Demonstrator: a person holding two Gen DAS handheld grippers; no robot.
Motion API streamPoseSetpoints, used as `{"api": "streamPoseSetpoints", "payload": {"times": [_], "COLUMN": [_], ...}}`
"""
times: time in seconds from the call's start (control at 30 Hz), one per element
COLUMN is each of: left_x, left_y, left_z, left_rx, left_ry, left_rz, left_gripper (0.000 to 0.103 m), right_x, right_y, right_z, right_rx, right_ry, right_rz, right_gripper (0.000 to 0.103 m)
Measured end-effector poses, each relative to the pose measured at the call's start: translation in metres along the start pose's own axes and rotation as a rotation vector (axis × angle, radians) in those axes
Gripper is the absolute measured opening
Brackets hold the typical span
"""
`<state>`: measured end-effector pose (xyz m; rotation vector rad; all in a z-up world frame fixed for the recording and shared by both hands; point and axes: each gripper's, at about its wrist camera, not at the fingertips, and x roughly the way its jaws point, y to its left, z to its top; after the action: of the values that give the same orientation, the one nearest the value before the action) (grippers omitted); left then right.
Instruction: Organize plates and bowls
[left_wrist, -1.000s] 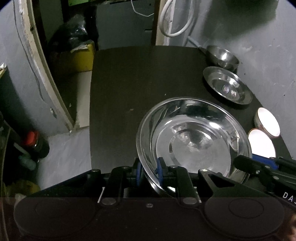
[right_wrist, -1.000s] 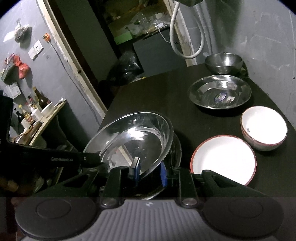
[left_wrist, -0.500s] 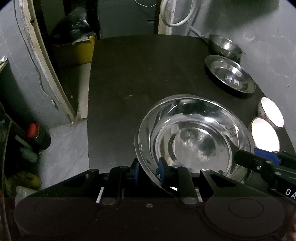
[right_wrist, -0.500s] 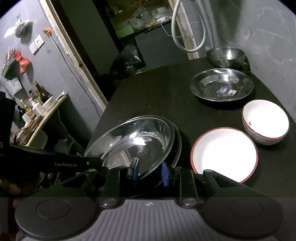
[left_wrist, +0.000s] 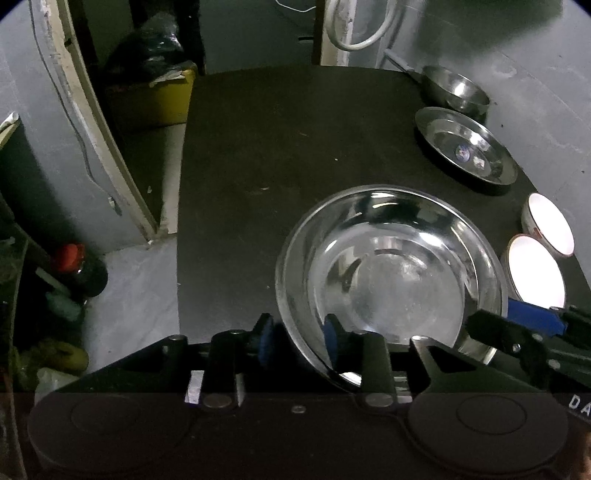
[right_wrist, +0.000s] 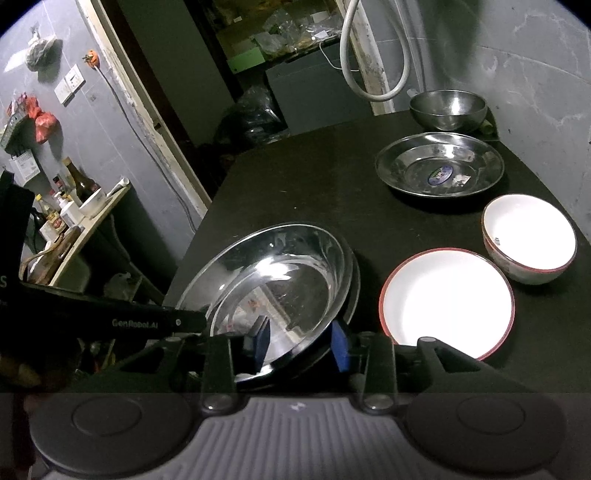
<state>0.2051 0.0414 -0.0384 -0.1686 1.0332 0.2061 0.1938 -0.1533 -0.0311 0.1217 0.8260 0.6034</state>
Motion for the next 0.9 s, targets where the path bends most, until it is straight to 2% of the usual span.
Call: {"api": "streamPoseSetpoints", "payload": {"times": [0.13, 0.17, 0.23, 0.37, 0.4, 0.53, 0.73, 0.8, 0.9], "left_x": [-0.005, -0.007, -0.010, -0.012, -0.011, -0.003, 0.016, 0.025, 0.039], "left_y": [0.000, -0.001, -0.001, -0.003, -0.004, -0.013, -0.037, -0.050, -0.067], "left_z": [0.003, 0.005, 0.008, 0.019, 0.023, 0.044, 0.085, 0.098, 0.111], "left_rx": [-0.005, -0.001, 0.004, -0.004, -0.015, -0.061, -0.137, -0.133, -0.124], "left_ry": [-0.024, -0.033, -0.045, -0.070, -0.071, -0.072, -0.088, -0.072, -0.087], "left_rz": [0.034, 0.045, 0.056, 0.073, 0.066, 0.013, -0.142, -0.184, -0.197], "left_gripper": [0.069, 0.072, 0.083, 0.099, 0.101, 0.102, 0.102, 0.102, 0.102], "right_x": [-0.005, -0.007, -0.011, -0.018, -0.019, -0.024, -0.025, -0.018, -0.005], "right_y": [-0.001, 0.000, 0.000, -0.004, -0.007, -0.024, -0.051, -0.063, -0.079], "right_z": [0.000, 0.000, 0.000, 0.004, 0.007, 0.021, 0.053, 0.063, 0.073], "right_rx": [-0.013, -0.025, -0.037, -0.045, -0.039, -0.009, -0.028, -0.024, -0.014], "right_ry": [-0.014, -0.020, -0.033, -0.057, -0.061, -0.083, -0.170, -0.165, -0.142], "right_rz": [0.007, 0.004, 0.001, -0.019, -0.029, -0.058, -0.142, -0.182, -0.221], "right_gripper": [0.066, 0.070, 0.085, 0.100, 0.103, 0.103, 0.103, 0.103, 0.103]}}
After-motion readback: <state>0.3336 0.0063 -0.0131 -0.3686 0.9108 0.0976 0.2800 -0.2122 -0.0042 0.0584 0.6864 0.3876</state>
